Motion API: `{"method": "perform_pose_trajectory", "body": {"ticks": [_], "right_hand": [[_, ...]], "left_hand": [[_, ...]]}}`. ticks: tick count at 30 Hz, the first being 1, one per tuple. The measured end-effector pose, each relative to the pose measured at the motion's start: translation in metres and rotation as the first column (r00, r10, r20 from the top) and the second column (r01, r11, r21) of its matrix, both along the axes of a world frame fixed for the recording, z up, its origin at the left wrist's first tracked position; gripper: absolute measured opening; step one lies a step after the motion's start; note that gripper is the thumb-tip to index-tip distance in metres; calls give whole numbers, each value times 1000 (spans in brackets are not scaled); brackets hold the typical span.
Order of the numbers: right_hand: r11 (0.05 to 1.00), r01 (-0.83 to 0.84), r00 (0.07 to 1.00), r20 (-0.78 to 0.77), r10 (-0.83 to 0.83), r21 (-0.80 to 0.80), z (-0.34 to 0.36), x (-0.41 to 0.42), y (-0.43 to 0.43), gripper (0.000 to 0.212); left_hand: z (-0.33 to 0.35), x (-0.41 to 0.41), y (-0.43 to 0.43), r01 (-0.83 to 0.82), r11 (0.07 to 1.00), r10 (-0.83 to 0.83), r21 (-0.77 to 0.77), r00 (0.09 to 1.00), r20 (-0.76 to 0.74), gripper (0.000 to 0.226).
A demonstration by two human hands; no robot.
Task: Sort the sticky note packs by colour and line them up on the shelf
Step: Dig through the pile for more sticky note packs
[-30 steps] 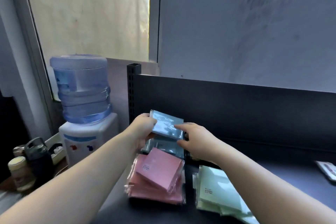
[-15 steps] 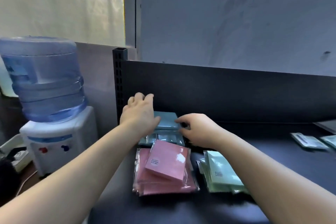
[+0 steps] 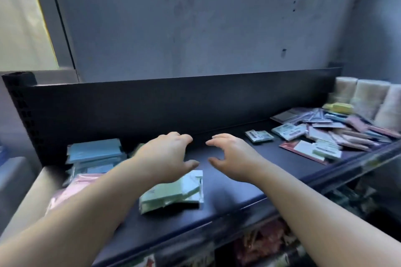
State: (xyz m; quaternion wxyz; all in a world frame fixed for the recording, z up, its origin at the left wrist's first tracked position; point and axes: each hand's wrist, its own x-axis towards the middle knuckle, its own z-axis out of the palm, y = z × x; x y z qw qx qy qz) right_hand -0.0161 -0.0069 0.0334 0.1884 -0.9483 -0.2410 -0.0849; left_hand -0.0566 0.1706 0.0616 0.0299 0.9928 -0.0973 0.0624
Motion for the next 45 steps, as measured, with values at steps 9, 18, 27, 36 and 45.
{"method": "perform_pose_trajectory", "body": {"ticks": [9, 18, 27, 36, 45], "right_hand": [[995, 102, 994, -30, -103, -21, -4, -20, -174, 47], [980, 199, 979, -40, -199, 2, -3, -23, -297, 47], [939, 343, 939, -24, -342, 32, -9, 4, -375, 52], [900, 433, 900, -42, -435, -39, -10, 76, -430, 55], [865, 501, 862, -68, -503, -43, -11, 163, -472, 53]], "left_hand": [[-18, 14, -170, 72, 997, -75, -35, 995, -67, 69], [-26, 30, -280, 104, 992, -108, -68, 993, -48, 72], [-23, 76, -365, 224, 973, -223, -54, 974, 28, 64], [-30, 184, -426, 315, 948, -315, -40, 949, 0, 60], [-29, 282, -498, 351, 929, -353, -120, 936, 8, 44]]}}
